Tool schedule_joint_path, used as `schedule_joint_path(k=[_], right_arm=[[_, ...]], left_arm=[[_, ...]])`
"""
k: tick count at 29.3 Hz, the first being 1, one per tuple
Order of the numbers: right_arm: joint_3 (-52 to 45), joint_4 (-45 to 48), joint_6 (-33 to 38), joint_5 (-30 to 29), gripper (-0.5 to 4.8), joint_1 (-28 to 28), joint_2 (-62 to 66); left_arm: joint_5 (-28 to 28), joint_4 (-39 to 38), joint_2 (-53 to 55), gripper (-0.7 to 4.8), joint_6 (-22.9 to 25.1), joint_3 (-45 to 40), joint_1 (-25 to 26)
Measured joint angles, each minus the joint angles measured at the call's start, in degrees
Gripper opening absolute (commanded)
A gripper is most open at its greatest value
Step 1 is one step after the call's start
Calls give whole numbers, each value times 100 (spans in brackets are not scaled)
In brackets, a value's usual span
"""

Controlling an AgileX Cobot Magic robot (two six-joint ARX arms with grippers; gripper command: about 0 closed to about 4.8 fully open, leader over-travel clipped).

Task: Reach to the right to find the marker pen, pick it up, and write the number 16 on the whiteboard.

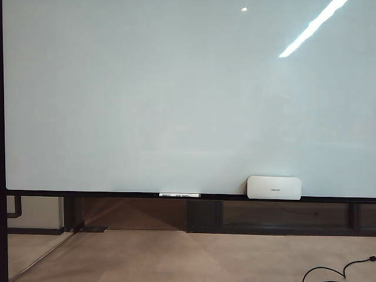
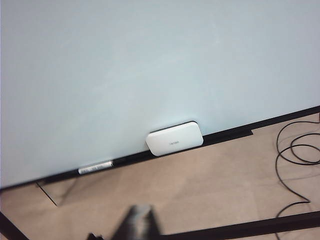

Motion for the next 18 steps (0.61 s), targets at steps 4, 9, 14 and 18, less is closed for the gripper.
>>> schedule_joint_path(k=[4,9,14,18], right_arm=[[0,-42,-229,151,19,0,0],[39,216,-608,715,10,0,0],[120,284,-658,1060,8,0,0],[317,232,-662,1200,8,0,68]], left_arm=[[-269,9,22,-6,7,0,-546],[-881,116,262,-6,184,0,-1200],[-962,529,911,-6,219,0,-1438],[-986,1049,1615,-6,216,-2,-1432]])
